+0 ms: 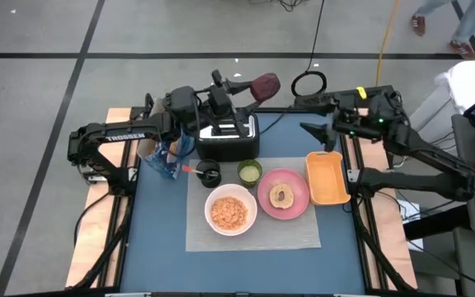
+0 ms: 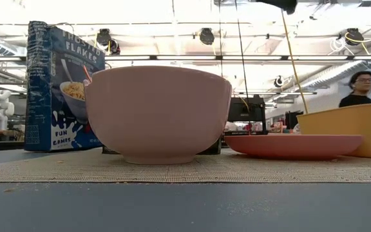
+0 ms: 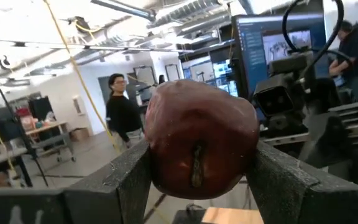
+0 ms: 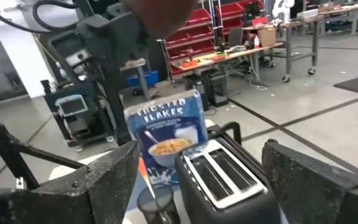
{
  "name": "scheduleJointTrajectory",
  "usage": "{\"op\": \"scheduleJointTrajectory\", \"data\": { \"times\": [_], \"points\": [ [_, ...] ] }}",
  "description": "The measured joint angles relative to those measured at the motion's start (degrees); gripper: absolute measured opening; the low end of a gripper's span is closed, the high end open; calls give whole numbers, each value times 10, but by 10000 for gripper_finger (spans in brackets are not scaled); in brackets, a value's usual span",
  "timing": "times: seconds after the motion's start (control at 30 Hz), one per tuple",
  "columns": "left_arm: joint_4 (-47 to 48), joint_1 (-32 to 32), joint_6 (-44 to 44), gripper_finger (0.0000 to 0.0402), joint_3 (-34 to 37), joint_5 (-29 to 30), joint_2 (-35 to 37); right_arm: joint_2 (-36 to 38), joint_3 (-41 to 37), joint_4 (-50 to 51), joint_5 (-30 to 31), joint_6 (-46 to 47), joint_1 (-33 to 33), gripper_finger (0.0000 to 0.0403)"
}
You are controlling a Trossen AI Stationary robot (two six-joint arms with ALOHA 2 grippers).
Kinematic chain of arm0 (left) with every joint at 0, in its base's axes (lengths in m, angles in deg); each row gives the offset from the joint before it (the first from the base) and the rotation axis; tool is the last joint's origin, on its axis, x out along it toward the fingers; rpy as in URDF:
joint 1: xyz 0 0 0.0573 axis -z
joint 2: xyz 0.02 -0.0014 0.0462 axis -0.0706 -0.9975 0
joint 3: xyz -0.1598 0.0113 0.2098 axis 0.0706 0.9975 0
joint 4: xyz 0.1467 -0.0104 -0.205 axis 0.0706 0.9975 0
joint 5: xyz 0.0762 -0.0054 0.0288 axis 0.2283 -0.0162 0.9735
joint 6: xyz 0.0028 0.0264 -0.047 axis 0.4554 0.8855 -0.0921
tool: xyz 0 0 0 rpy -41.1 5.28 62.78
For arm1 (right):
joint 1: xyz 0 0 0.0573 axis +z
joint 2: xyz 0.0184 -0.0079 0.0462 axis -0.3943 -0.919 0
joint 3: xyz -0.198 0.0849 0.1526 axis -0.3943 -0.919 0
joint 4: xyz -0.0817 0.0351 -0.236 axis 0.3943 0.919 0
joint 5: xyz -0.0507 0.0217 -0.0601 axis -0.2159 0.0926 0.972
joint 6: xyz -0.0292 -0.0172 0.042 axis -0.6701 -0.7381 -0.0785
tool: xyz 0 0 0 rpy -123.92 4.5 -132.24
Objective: Arrange a breakfast setting
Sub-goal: Put the apple on the top right of the gray mat
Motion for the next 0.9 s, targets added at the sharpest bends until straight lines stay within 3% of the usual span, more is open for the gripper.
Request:
{"op": "scheduleJointTrajectory", "data": {
  "times": [0.23, 0.53, 0.7, 0.9],
  "points": [
    [-28, 0, -38, 232, 0, -19, 0, 38, 0, 76, 1, -55, -8, 325],
    [-61, 0, -82, 232, -1, -38, -1, 41, 0, 120, 1, -59, -8, 325],
    [-9, 7, -131, 232, -1, -56, -35, 41, 0, 150, 1, -68, -8, 325],
    [-19, 12, -171, 232, -1, -56, -93, 41, 0, 153, 1, -72, -8, 325]
  ]
}}
